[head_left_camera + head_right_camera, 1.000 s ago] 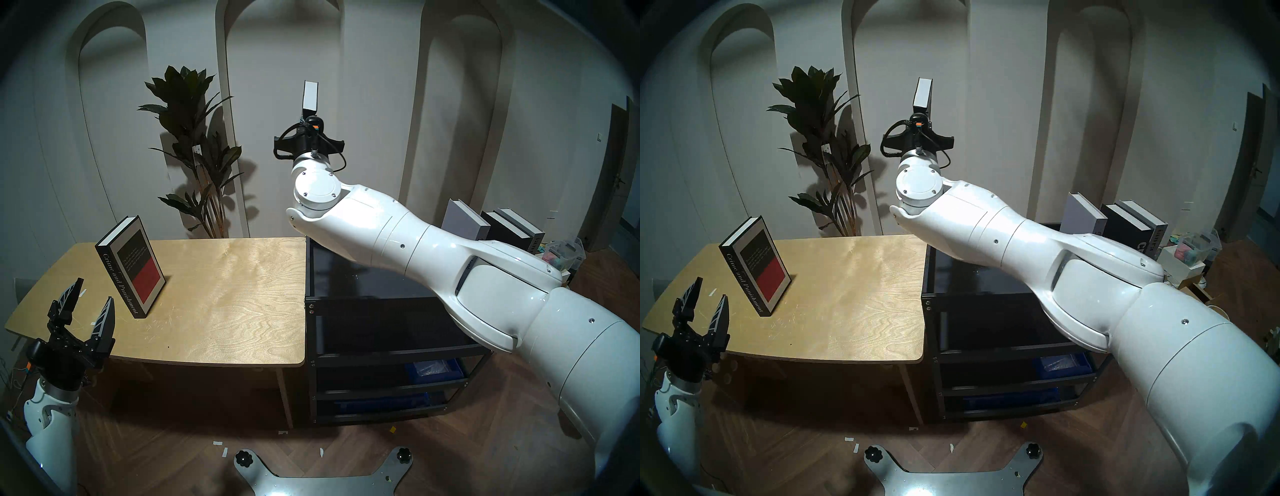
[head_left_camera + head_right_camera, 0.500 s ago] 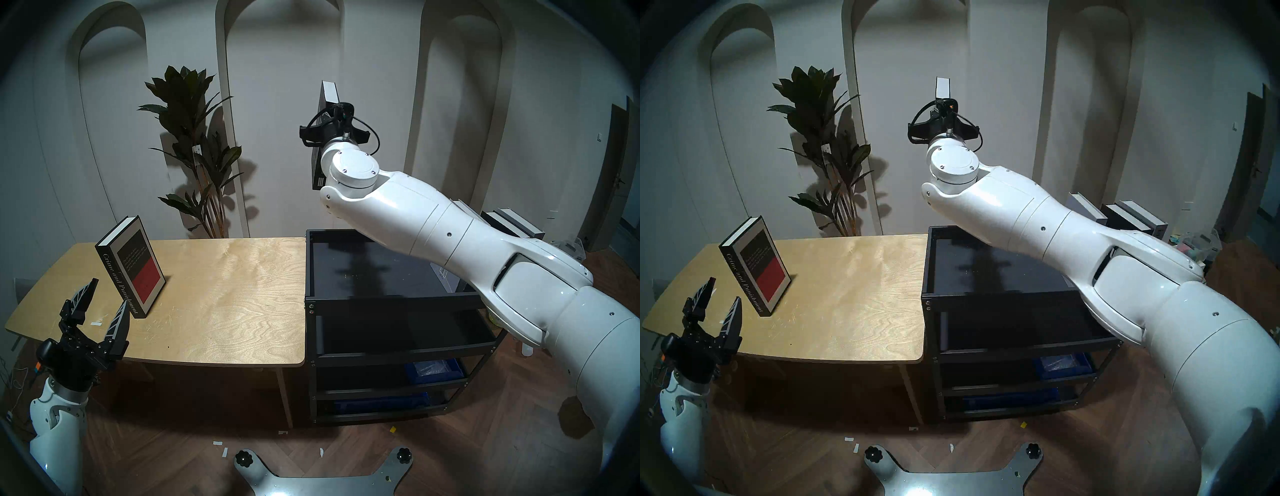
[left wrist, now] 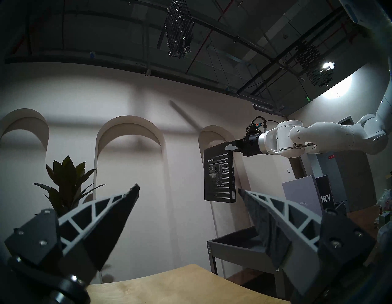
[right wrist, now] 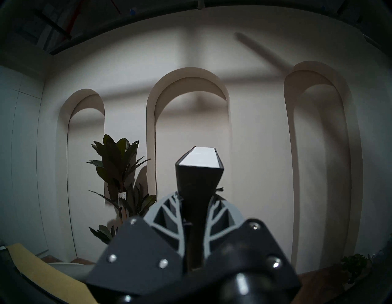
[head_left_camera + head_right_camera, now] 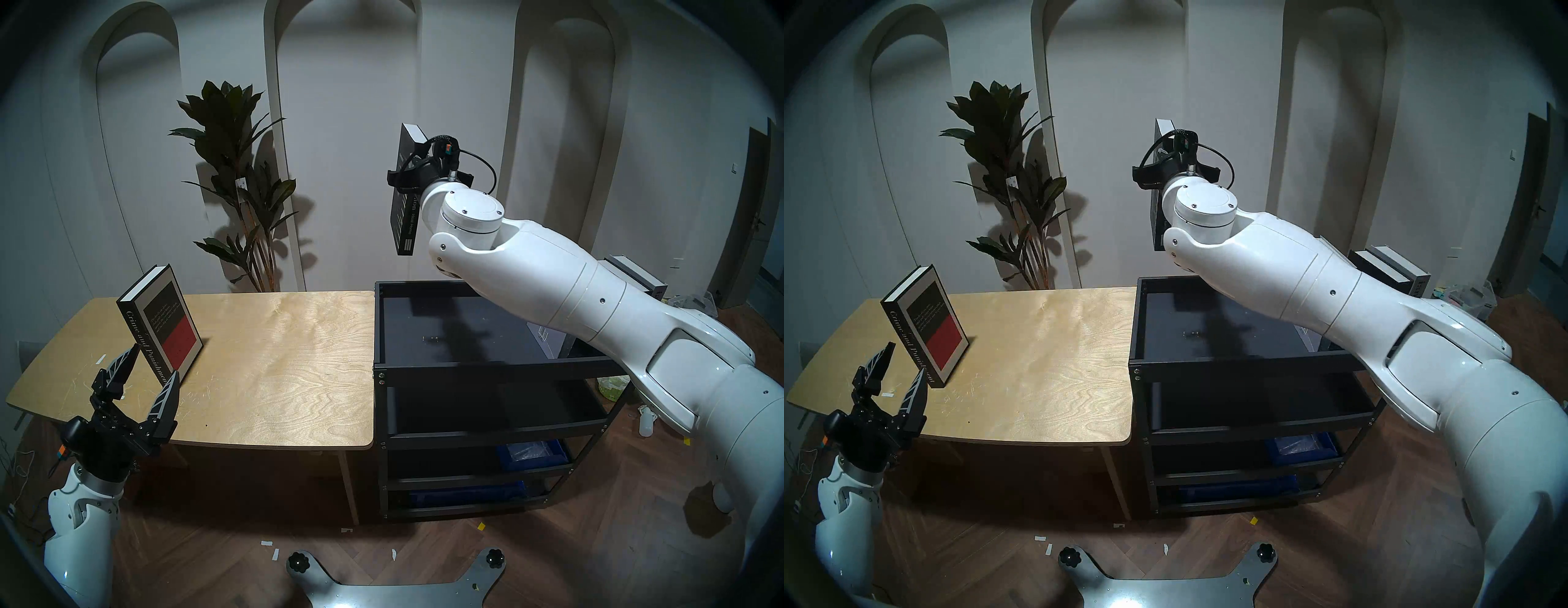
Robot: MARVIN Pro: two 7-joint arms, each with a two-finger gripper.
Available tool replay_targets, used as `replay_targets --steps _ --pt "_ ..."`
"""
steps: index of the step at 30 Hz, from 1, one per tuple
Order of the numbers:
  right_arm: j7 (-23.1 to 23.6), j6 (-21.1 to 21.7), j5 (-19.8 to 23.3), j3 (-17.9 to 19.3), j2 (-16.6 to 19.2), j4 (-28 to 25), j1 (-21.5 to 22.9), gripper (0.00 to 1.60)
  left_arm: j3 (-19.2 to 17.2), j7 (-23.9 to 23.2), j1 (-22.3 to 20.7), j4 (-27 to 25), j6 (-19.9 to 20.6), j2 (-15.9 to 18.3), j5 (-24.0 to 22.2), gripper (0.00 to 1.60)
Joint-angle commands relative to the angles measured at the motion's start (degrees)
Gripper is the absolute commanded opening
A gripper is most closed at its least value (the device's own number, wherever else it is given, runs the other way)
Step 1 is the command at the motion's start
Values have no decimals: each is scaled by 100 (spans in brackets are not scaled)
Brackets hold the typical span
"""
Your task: Move the books from the display table onto the shelf, standing them upright with spines facing out and tallest at one end
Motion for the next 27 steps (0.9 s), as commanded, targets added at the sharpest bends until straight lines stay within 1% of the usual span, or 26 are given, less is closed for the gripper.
replay_targets --steps 1,2,4,7,8,9,11,12,14,15,16,19,21,22,26,27 --pt "-48 181 105 280 628 -594 -90 0 120 43 -106 -127 12 -4 24 160" --pt "-44 209 128 290 754 -703 -107 0 151 53 -119 -135 14 -2 35 160" --pt "-42 262 164 336 836 -836 -141 0 217 64 -146 -159 17 4 58 160" --pt "-40 365 236 398 1151 -1132 -207 0 297 98 -181 -180 16 7 88 160" --pt "-60 397 243 455 1033 -1103 -225 0 315 107 -188 -182 15 8 95 160" --pt "-63 430 269 461 1218 -1240 -246 0 333 119 -195 -186 15 8 104 160" --pt "-91 503 308 527 1354 -1364 -291 0 371 143 -211 -190 13 9 120 160" --pt "-107 534 322 565 1358 -1403 -308 0 388 153 -216 -193 13 9 128 160" --pt "-148 604 349 624 1575 -1528 -335 0 433 175 -231 -195 13 4 145 160" --pt "-171 633 362 678 1523 -1541 -352 0 452 185 -237 -197 13 2 152 160" --pt "-192 675 390 714 1666 -1636 -375 0 483 200 -248 -205 12 -2 163 160" --pt "-231 783 448 779 1854 -1815 -458 0 565 230 -278 -231 13 -10 190 160" --pt "-259 875 489 785 2191 -1983 -529 0 616 252 -298 -250 10 -13 209 160" --pt "-292 933 513 853 2108 -2012 -573 0 644 269 -308 -260 8 -15 221 160" --pt "-354 1097 633 934 2388 -2217 -746 0 719 316 -325 -289 -1 -25 252 160" --pt "-354 1097 633 934 2388 -2217 -746 0 719 316 -325 -289 -1 -25 252 160"
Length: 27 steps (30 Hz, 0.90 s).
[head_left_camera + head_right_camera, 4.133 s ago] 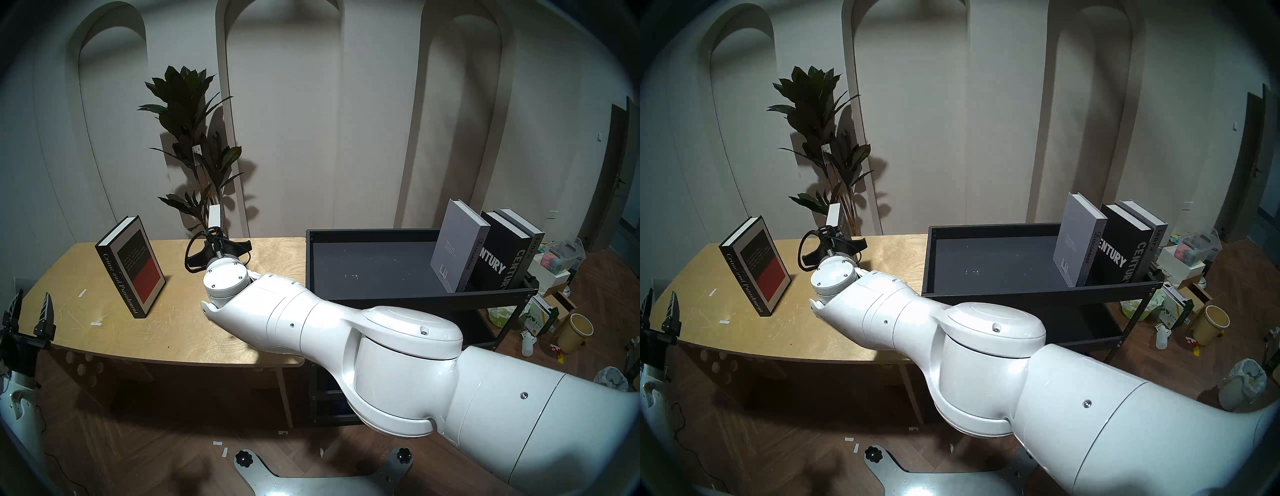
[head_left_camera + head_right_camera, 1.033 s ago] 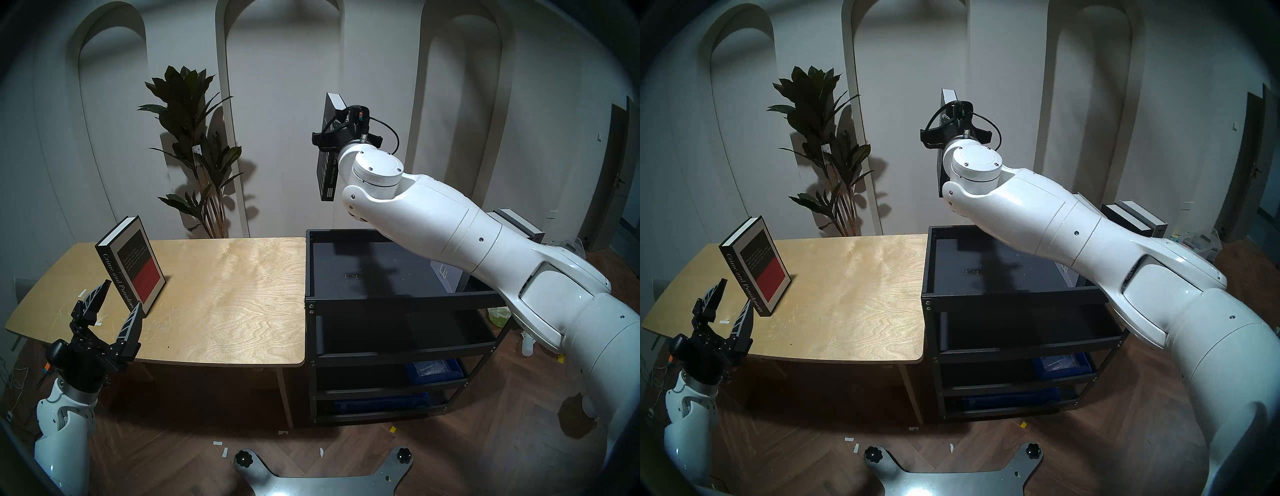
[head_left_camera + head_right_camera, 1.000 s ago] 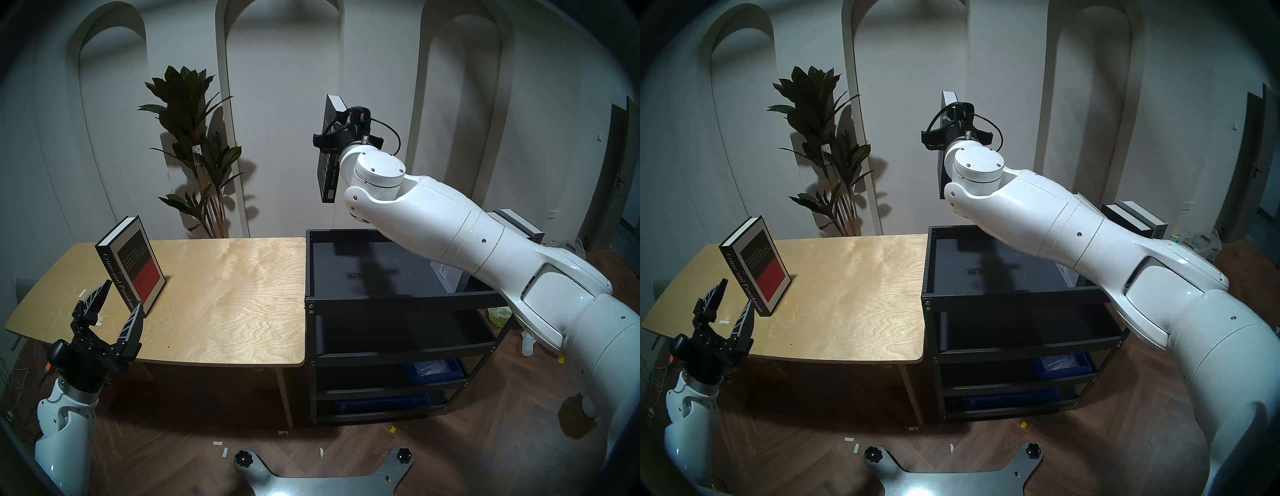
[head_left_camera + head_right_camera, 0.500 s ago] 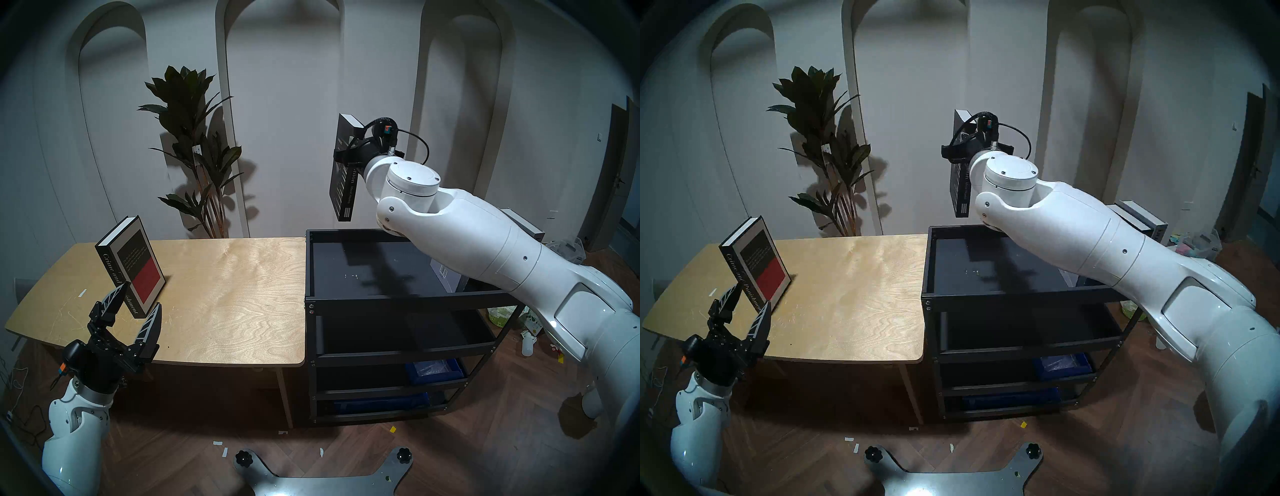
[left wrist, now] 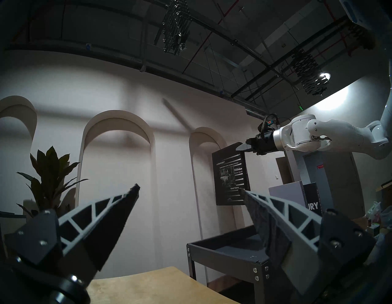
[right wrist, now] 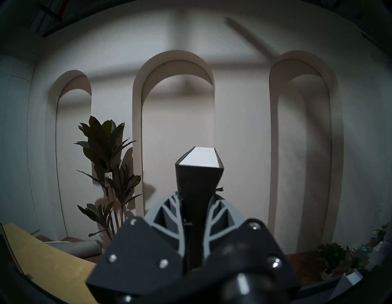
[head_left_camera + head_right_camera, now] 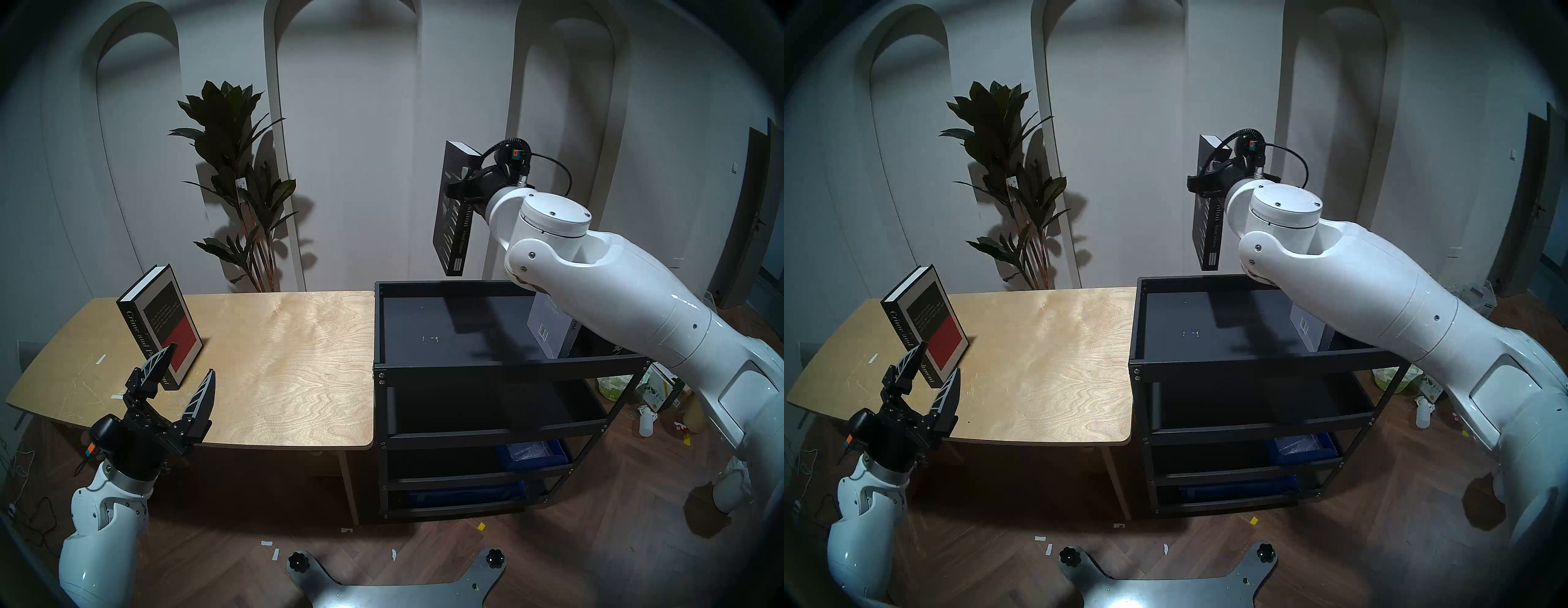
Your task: Move the books from the display table onto the shelf, standing them upright with spines facing out and tallest at one end
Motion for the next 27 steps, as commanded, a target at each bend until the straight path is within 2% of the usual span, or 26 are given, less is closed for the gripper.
replay_targets --steps 1,15,27 --pt "-80 212 96 256 617 -394 -210 0 54 46 -100 -144 -18 -29 6 160" --pt "-252 783 521 641 1705 -1038 -779 0 323 214 -104 -340 -90 -156 174 160" --pt "-164 1172 892 936 2376 -1291 -1175 0 491 356 -76 -554 -190 -327 374 160"
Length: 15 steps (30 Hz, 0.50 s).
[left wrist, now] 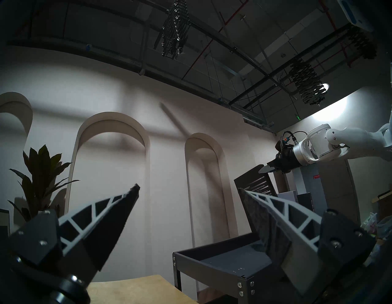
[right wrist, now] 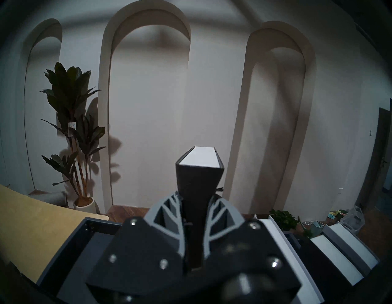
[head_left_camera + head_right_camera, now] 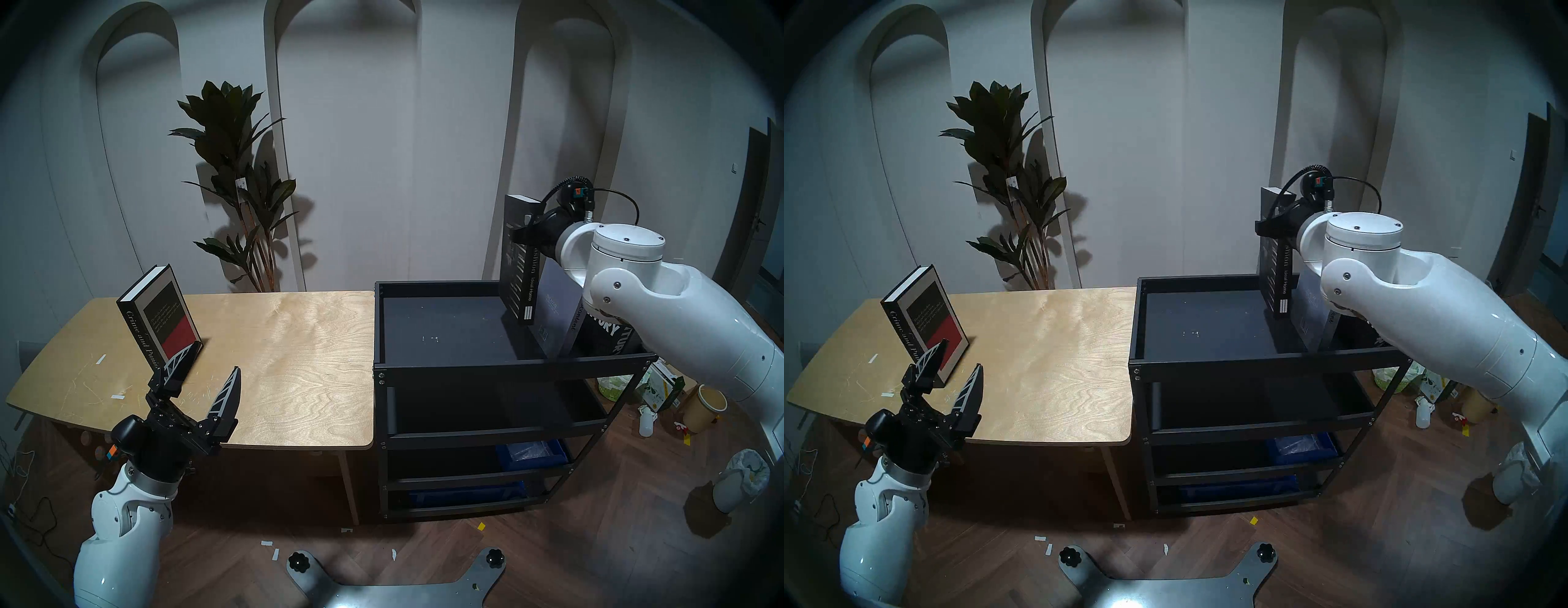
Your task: Move the books from the display table onto the shelf, standing them upright with spines facing out and tallest at one end
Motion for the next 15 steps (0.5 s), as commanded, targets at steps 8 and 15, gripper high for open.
replay_targets --steps 8,15 --pt "863 105 378 399 1089 -647 -414 0 99 238 7 -410 -182 -231 392 160" --pt "1516 -200 561 438 1484 -1026 -559 0 -11 514 85 -577 -270 -385 795 160"
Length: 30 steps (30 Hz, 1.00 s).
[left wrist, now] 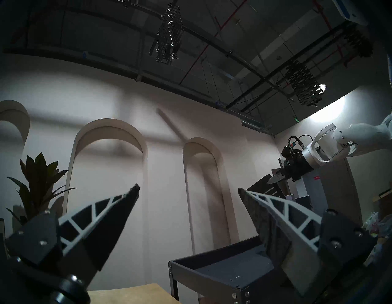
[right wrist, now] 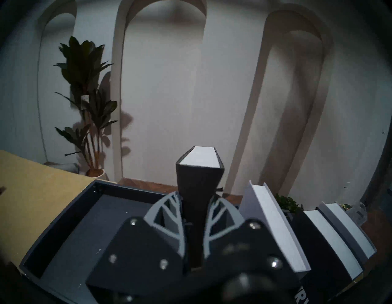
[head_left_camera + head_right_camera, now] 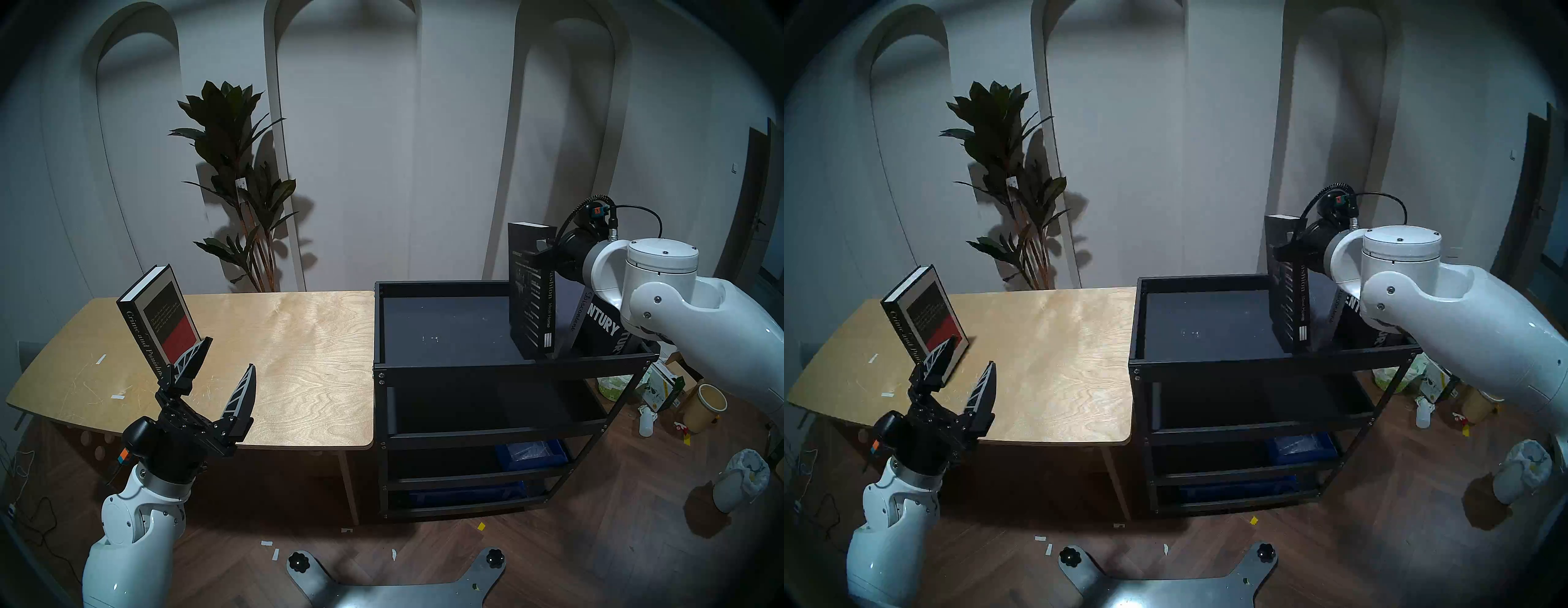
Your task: Move the books from the display table onto the shelf, standing them upright with spines facing out and tallest at one end
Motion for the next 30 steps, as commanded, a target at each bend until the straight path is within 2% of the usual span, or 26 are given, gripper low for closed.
replay_targets --steps 1,3,6,10,14,19,21,23,27,30 --pt "710 -406 75 188 608 -336 -135 0 -179 269 113 -289 -125 -181 363 160" --pt "845 -536 42 179 662 -292 -201 0 -228 344 172 -323 -131 -234 472 160" --pt "1339 -887 -167 158 773 -89 -302 0 -289 514 252 -397 -110 -343 714 160" --pt "1628 -1127 -306 143 833 41 -307 0 -289 616 263 -440 -79 -401 876 160" --pt "2240 -1601 -686 134 695 406 -272 0 -271 785 261 -527 -12 -494 1148 160" --pt "2588 -1853 -871 100 619 547 -318 0 -313 938 294 -589 41 -576 1332 160" --pt "2946 -2136 -955 22 641 676 -439 0 -384 1040 342 -622 77 -630 1438 160" --pt "2984 -2159 -970 19 634 703 -475 0 -404 1053 359 -630 84 -637 1449 160" --pt "3098 -2518 -990 -75 693 806 -604 0 -447 1097 400 -662 119 -666 1503 160" --pt "2870 -2813 -893 -163 744 820 -763 0 -462 1086 422 -648 144 -656 1516 160"
